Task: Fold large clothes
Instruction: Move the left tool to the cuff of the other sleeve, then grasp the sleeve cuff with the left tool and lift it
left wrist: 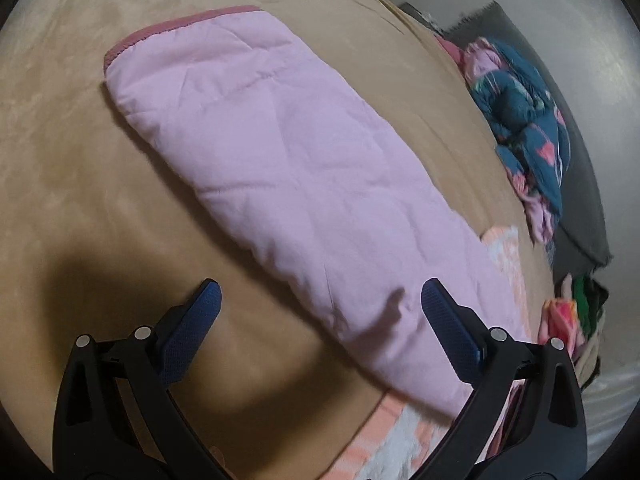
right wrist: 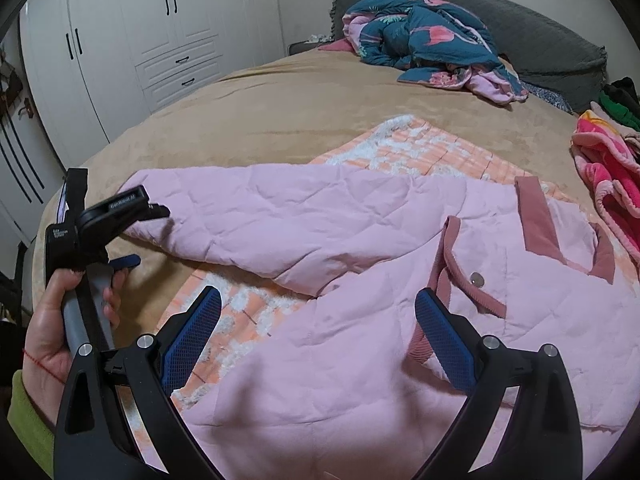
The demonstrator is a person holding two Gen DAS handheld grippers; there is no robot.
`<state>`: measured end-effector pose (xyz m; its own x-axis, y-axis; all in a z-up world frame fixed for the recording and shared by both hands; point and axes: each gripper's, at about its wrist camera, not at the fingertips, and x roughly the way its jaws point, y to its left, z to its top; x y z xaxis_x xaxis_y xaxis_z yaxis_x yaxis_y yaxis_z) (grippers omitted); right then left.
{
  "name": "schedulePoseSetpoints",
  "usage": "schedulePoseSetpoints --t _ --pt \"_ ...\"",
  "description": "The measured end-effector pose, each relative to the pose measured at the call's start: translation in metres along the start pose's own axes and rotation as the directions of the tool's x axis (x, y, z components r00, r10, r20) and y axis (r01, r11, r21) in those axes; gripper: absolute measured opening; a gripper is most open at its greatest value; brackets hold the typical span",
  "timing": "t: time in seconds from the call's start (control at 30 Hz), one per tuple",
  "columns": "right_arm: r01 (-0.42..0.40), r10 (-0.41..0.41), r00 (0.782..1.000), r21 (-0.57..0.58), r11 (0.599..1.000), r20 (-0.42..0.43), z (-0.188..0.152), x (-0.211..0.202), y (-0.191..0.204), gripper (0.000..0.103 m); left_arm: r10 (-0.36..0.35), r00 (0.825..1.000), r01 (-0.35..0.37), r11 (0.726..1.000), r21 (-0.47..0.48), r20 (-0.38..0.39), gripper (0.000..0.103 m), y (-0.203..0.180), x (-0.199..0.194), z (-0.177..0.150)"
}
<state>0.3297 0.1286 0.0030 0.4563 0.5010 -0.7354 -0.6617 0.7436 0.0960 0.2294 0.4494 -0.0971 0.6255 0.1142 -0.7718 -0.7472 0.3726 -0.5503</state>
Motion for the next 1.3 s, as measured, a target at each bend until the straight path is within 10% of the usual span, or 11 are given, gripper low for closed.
schedulePoseSetpoints --t 0.37,0.47,0.63,1.3 --pt "0.035 -0.036 0.999 0.050 0.998 0.021 -0.021 -0.025 -0.044 0.097 -0.060 0.987 0.075 0.993 -0.094 0.149 0.090 0.017 -0.003 0.017" --pt "0.046 -0.048 0.998 0.066 0.997 0.027 -0.027 -0.030 -0.055 0.097 -0.027 0.987 0.046 0.992 -0.120 0.160 0.042 0.024 -0.005 0.020" --pt "0.050 -0.055 0.998 0.108 0.993 0.039 -0.038 -0.039 -0.069 0.097 -0.075 0.975 0.102 0.987 -0.123 0.207 0.013 0.026 -0.022 0.022" --pt "0.087 -0.114 0.989 0.256 0.963 0.094 -0.082 -0.099 -0.121 0.097 -0.306 0.885 0.240 0.946 0.220 0.351 0.008 -0.076 -0.151 -0.010"
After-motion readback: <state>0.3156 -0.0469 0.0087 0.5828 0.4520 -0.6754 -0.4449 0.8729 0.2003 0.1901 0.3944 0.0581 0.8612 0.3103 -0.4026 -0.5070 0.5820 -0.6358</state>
